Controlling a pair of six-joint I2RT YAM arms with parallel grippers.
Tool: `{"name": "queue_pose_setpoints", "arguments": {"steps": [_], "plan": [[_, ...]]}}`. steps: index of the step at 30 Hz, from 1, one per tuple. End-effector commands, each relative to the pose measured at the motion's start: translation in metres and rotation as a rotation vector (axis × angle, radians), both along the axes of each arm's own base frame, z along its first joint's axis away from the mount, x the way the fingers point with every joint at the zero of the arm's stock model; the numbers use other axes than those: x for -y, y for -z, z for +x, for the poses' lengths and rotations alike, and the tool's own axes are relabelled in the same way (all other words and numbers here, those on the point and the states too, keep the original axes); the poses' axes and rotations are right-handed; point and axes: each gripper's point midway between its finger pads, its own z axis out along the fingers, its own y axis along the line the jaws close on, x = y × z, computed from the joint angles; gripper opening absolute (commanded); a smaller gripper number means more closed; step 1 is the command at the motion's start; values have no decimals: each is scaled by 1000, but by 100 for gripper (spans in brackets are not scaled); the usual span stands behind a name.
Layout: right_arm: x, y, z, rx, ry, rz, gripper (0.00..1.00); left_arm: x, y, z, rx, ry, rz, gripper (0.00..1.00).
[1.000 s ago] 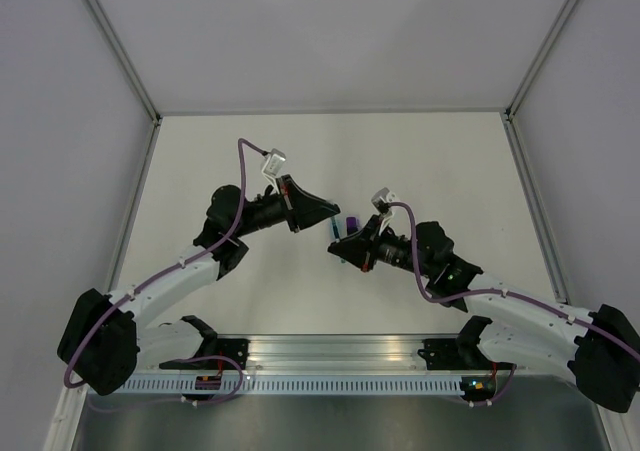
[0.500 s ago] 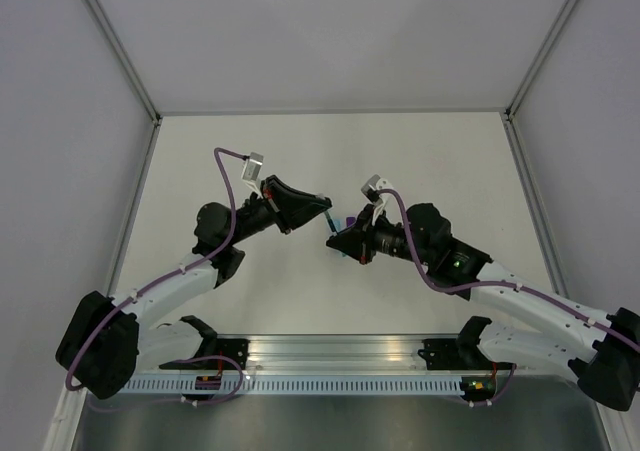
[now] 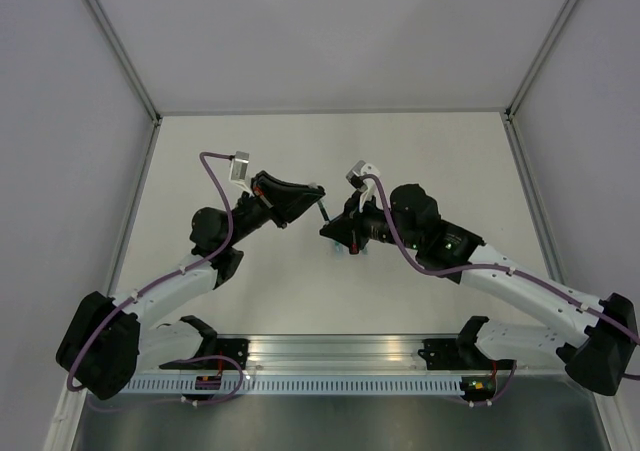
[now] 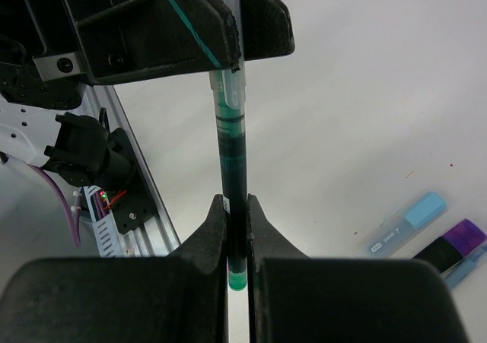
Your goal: Insert the pens into the pen caps
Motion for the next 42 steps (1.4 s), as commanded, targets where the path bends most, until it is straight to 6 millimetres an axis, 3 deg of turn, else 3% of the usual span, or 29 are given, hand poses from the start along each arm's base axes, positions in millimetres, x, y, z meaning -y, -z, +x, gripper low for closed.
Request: {"name": "queue_pose_setpoints", "arguments": {"steps": [1, 7, 11, 17, 24, 33, 36, 42], "plan": [[20, -185, 51, 381, 243, 439, 0, 27, 71, -70, -125, 362, 204, 2], [30, -204, 56, 445, 257, 475, 0, 31, 75, -74, -121, 378, 212, 2], [40, -230, 50, 507, 229, 549, 0, 33, 75, -76, -111, 391, 198, 2], [38, -261, 42, 569, 159, 588, 0, 38, 74, -84, -105, 442, 182, 2], [22, -271, 36, 619, 61, 603, 0, 41, 76, -88, -98, 453, 187, 2], [36, -301, 26, 728, 51, 584, 0, 40, 75, -90, -81, 448, 198, 2], [40, -300, 22, 735, 52, 573, 0, 38, 71, -92, -69, 444, 195, 2], [33, -260, 26, 684, 27, 488, 0, 34, 60, -92, -53, 415, 176, 2]]}}
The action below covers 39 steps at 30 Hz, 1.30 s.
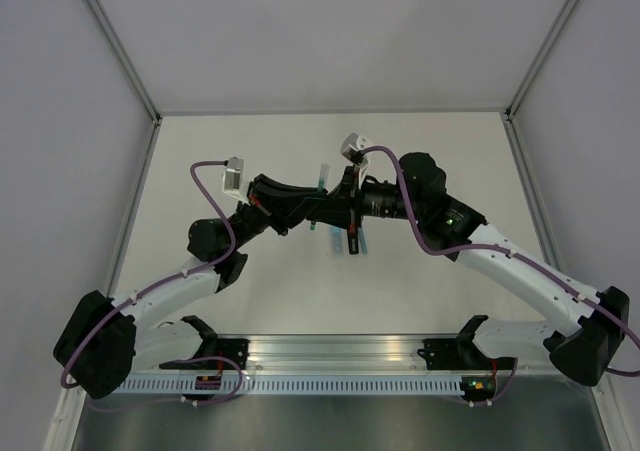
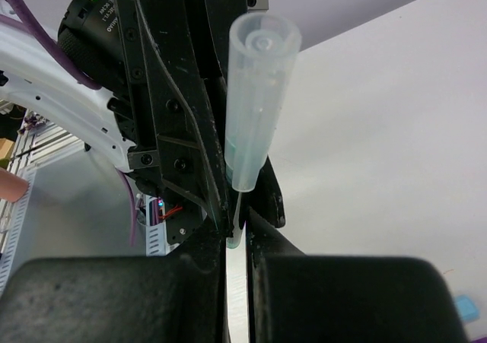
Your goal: Insert the pens into the pen caps
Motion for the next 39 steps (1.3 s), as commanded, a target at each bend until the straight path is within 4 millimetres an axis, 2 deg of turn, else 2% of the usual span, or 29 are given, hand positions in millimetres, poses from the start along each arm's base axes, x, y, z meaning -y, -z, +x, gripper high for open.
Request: {"name": "queue_pose_setpoints", "arguments": {"steps": [1, 4, 10, 11, 18, 21, 22, 28, 36, 39], "plan": [[53, -171, 31, 519, 266, 412, 0, 29, 99, -63, -183, 367, 326, 2], [49, -146, 30, 489, 243, 377, 0, 27, 93, -63, -187, 352, 318, 2], [38, -103, 28, 400, 180, 281, 0, 23, 84, -59, -173, 299, 317, 33], [36, -94, 27, 378, 168, 261, 0, 23, 85, -58, -185, 291, 322, 42], [28, -32, 14, 227, 65, 144, 0, 17, 71, -54, -160, 222, 336, 60], [27, -9, 5, 170, 20, 103, 0, 14, 58, -54, -137, 196, 347, 65], [27, 0, 1, 147, 4, 95, 0, 14, 46, -51, -102, 174, 346, 66], [25, 19, -13, 102, -53, 93, 0, 3, 21, -30, -84, 1, 372, 73], [16, 32, -28, 66, -111, 86, 0, 3, -8, -24, -24, -38, 369, 76], [12, 41, -32, 49, -124, 79, 0, 2, -10, -15, -37, -78, 383, 76]]}}
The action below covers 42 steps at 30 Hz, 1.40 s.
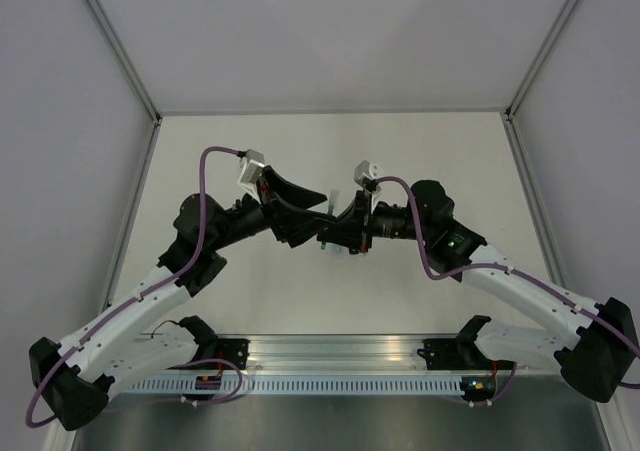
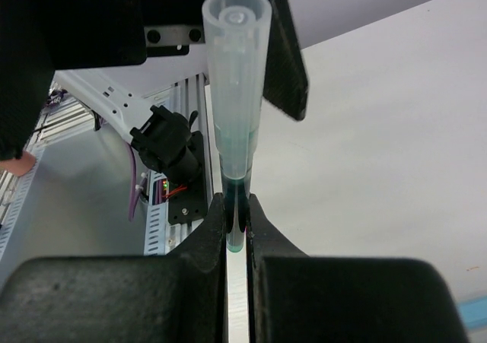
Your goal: Insert the pens into the pen caps
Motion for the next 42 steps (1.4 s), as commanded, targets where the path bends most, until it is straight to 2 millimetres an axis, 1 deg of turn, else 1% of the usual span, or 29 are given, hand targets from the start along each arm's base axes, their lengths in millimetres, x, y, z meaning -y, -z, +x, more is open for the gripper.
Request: {"name": "queue_pose_setpoints", "arguments": {"steps": [1, 8, 12, 13, 14, 15, 16, 18, 20, 21, 22, 23, 24, 25, 26, 28, 29, 30, 32, 33, 34, 35, 36, 37, 38, 39, 40, 41, 42], "plan": [[-6, -4, -8, 25, -50, 34, 0, -3, -13, 15, 45, -83, 24, 76], [-12, 4, -14, 14, -82, 23, 0, 5, -15, 27, 56, -98, 60, 75], [-14, 7, -15, 6, -82, 23, 0, 10, -7, 27, 51, -72, 75, 66], [-14, 8, -15, 5, -82, 23, 0, 10, -6, 24, 57, -55, 79, 62], [-14, 9, -15, 2, -82, 20, 0, 11, -4, 23, 60, -46, 80, 50], [-15, 8, -15, -1, -83, 19, 0, 11, 1, 22, 52, -39, 86, 41], [-15, 11, -14, -7, -80, 10, 0, 11, 4, 19, 52, -24, 88, 20], [-15, 9, -12, -3, -68, 8, 0, 11, 12, 14, 40, -6, 99, 3], [-11, 5, -8, -4, -29, 8, 0, 6, 14, 10, 35, -12, 92, 2], [-8, 2, 4, 0, 49, 9, 0, 5, 23, 9, 17, -11, 97, 2], [-3, -5, 6, 4, 85, 18, 0, 3, 25, 5, 15, -9, 92, 2], [1, -12, 10, 10, 114, 32, 0, 0, 19, 1, 32, -10, 67, 2], [6, -21, 13, 15, 137, 57, 0, -1, 28, -2, 6, -2, 64, 2], [12, -40, 12, 51, 157, 108, 0, -2, 30, -6, 1, 9, 52, 2], [15, -49, 13, 59, 172, 131, 0, -3, 30, -9, 0, 18, 38, 2], [19, -75, 16, 85, 206, 180, 0, -4, 34, -17, -22, 53, 11, 2], [20, -82, 18, 94, 216, 193, 0, -4, 35, -20, -27, 62, 3, 2], [22, -98, 19, 112, 227, 221, 0, -4, 38, -23, -44, 78, -17, 2], [23, -111, 24, 134, 257, 246, 0, -4, 42, -26, -60, 97, -31, 2], [25, -120, 24, 155, 262, 263, 0, -4, 49, -27, -90, 104, -34, 2], [25, -127, 26, 179, 266, 280, 0, -3, 49, -27, -86, 109, -50, 2], [25, -136, 26, 200, 270, 294, 0, -3, 56, -28, -103, 115, -49, 2], [25, -141, 28, 209, 277, 296, 0, -2, 58, -29, -103, 121, -47, 2], [22, -138, 34, 212, 283, 272, 0, -1, 63, -29, -104, 131, -39, 2], [21, -140, 36, 219, 287, 269, 0, -1, 67, -28, -110, 124, -30, 2], [21, -148, 35, 237, 283, 279, 0, -1, 75, -26, -122, 115, -22, 2], [18, -149, 37, 244, 276, 277, 0, -1, 80, -27, -128, 120, -19, 2], [17, -149, 38, 261, 269, 273, 0, -1, 78, -27, -117, 123, -31, 2], [15, -154, 36, 275, 253, 280, 0, 0, 84, -29, -137, 132, -34, 2]]}}
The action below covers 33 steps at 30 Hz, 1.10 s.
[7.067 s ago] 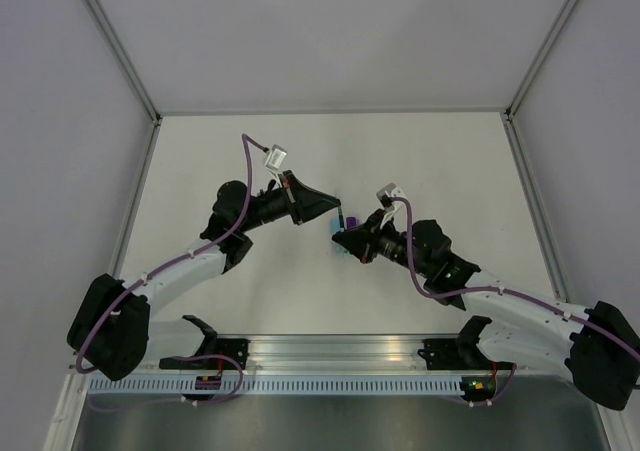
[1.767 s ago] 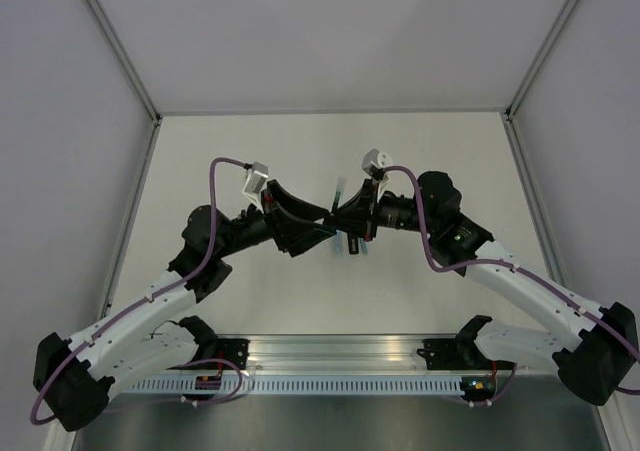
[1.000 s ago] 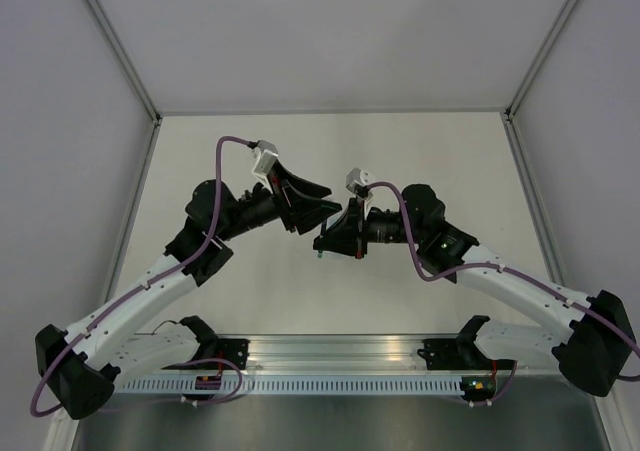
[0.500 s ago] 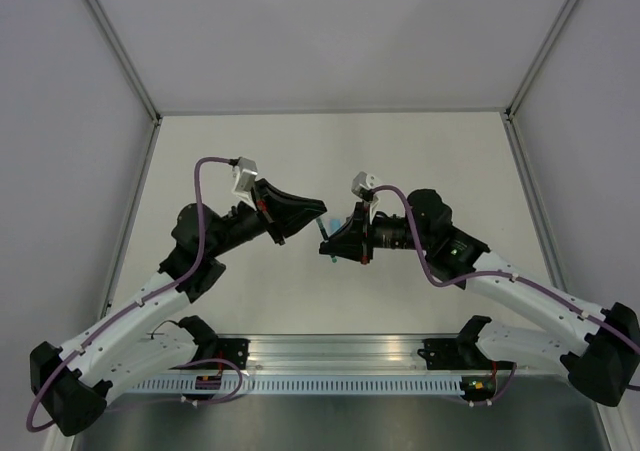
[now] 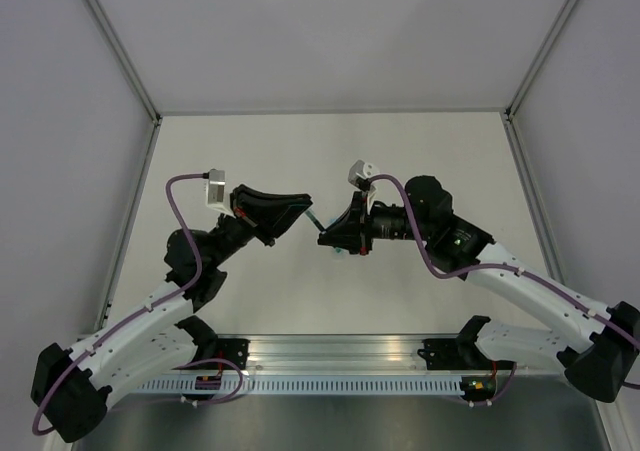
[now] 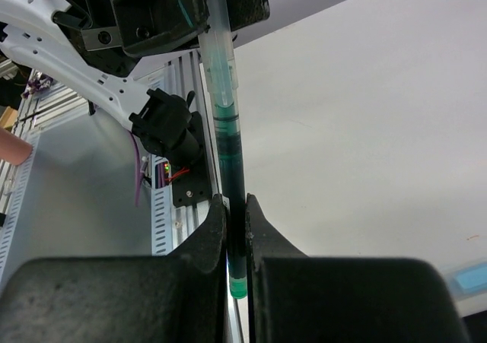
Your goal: Insert the pens into the pen caps
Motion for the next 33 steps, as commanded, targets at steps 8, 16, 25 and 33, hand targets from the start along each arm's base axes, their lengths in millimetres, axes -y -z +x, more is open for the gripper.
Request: {"name": "queue_pose_setpoints", "arguments": {"steps": [8, 16, 25, 33], "plan": [[8, -164, 55, 380, 217, 386, 0, 34, 100, -51, -218, 377, 196, 2], [33, -198, 57, 433, 267, 437, 0, 33, 113, -43, -234, 323, 226, 2], [24, -199, 52, 404, 203, 527, 0, 45, 120, -42, -248, 402, 220, 2], [20, -95, 42, 270, 146, 361, 0, 35, 88, -19, -261, 228, 191, 20]]}}
